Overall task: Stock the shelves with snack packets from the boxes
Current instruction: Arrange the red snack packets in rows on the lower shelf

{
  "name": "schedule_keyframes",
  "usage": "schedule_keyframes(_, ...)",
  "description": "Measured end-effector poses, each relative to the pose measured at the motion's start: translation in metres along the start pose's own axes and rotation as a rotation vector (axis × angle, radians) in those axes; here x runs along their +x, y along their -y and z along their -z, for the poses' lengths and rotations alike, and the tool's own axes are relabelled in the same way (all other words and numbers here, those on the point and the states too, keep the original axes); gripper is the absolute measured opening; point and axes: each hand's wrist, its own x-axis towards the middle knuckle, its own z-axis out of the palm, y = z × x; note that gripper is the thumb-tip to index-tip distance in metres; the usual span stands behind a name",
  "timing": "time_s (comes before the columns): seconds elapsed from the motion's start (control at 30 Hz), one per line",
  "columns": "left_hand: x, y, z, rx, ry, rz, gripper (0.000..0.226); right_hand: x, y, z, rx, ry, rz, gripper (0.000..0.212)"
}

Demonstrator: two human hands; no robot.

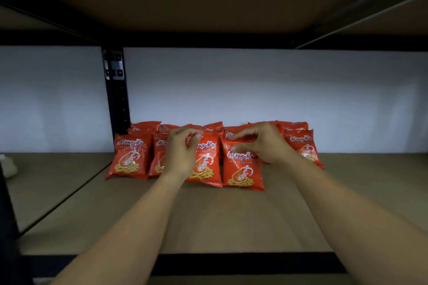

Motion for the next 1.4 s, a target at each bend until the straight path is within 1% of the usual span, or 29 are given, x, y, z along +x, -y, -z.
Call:
schedule_keyframes(0.07, 0.004, 0.005, -0.011, -0.012, 0.023, 0.083, 0.016, 0.014, -0.013, -0.004, -0.16, -0.015, 0.075, 0.039)
schedule_keyframes(0.1, 0.004, 0.006, -0.014, -0.015, 0.036, 0.094, 0.017, 0.021, -0.02, -0.006, -0.257, -0.026, 0.121, 0.043)
schedule_keyframes(0.13, 0.002, 0.008, -0.018, -0.013, 0.041, 0.08, 0.018, 0.026, -0.026, -0.008, -0.319, -0.033, 0.157, 0.043)
schedule_keyframes(0.17, -0.001, 0.01, -0.022, -0.013, 0.042, 0.047, 0.019, 0.029, -0.03, -0.009, -0.347, -0.036, 0.181, 0.037)
schedule_keyframes(0.23, -0.005, 0.015, -0.028, -0.056, 0.089, -0.001, 0.022, 0.032, -0.038, -0.012, -0.37, -0.078, 0.228, 0.022)
schedule_keyframes(0.27, -0.005, 0.018, -0.03, -0.089, 0.134, -0.001, 0.026, 0.033, -0.041, -0.015, -0.361, -0.108, 0.248, 0.018)
schedule_keyframes(0.33, -0.003, 0.021, -0.032, -0.139, 0.219, 0.014, 0.039, 0.035, -0.05, -0.021, -0.294, -0.134, 0.24, 0.016)
schedule_keyframes(0.43, -0.002, 0.025, -0.033, -0.076, 0.29, -0.035, 0.06, 0.037, -0.056, -0.025, -0.246, -0.195, 0.247, 0.012)
schedule_keyframes(0.47, -0.001, 0.026, -0.033, -0.046, 0.296, -0.051, 0.065, 0.036, -0.057, -0.026, -0.256, -0.205, 0.256, 0.019)
schedule_keyframes(0.5, -0.001, 0.028, -0.033, -0.026, 0.299, -0.062, 0.067, 0.034, -0.058, -0.026, -0.271, -0.191, 0.256, 0.032)
schedule_keyframes(0.57, -0.001, 0.03, -0.034, -0.002, 0.307, -0.074, 0.068, 0.029, -0.061, -0.023, -0.332, -0.079, 0.209, 0.067)
schedule_keyframes(0.6, -0.001, 0.031, -0.034, 0.006, 0.317, -0.076, 0.068, 0.027, -0.064, -0.021, -0.388, -0.013, 0.199, 0.081)
schedule_keyframes(0.63, 0.0, 0.032, -0.034, 0.012, 0.334, -0.072, 0.068, 0.025, -0.066, -0.019, -0.447, 0.044, 0.202, 0.09)
schedule_keyframes(0.67, 0.001, 0.034, -0.034, 0.014, 0.357, -0.065, 0.067, 0.024, -0.068, -0.016, -0.488, 0.082, 0.207, 0.094)
schedule_keyframes(0.73, 0.002, 0.04, -0.034, 0.021, 0.401, -0.065, 0.062, 0.024, -0.068, -0.013, -0.529, 0.104, 0.234, 0.092)
schedule_keyframes(0.8, 0.003, 0.044, -0.035, 0.032, 0.414, -0.083, 0.059, 0.026, -0.07, -0.012, -0.56, 0.104, 0.266, 0.084)
schedule_keyframes(0.9, 0.005, 0.045, -0.038, 0.096, 0.404, -0.104, 0.063, 0.032, -0.076, -0.015, -0.652, 0.131, 0.332, 0.076)
schedule_keyframes(0.97, 0.007, 0.044, -0.041, 0.208, 0.4, -0.122, 0.068, 0.033, -0.082, -0.019, -0.732, 0.1, 0.385, 0.073)
schedule_keyframes(1.03, 0.008, 0.044, -0.044, 0.391, 0.396, -0.159, 0.07, 0.031, -0.089, -0.026, -0.839, 0.023, 0.424, 0.073)
schedule_keyframes(1.1, 0.008, 0.043, -0.046, 0.623, 0.376, -0.222, 0.07, 0.027, -0.092, -0.032, -0.889, -0.023, 0.383, 0.074)
schedule_keyframes(1.17, 0.008, 0.042, -0.046, 0.731, 0.384, -0.245, 0.068, 0.023, -0.093, -0.037, -0.884, -0.012, 0.326, 0.075)
schedule_keyframes(1.3, 0.011, 0.047, -0.046, 0.646, 0.464, -0.244, 0.067, 0.011, -0.087, -0.038, -0.836, 0.035, 0.307, 0.08)
schedule_keyframes(1.4, 0.009, 0.046, -0.043, 0.673, 0.445, -0.264, 0.07, -0.003, -0.079, -0.034, -0.696, 0.026, 0.25, 0.083)
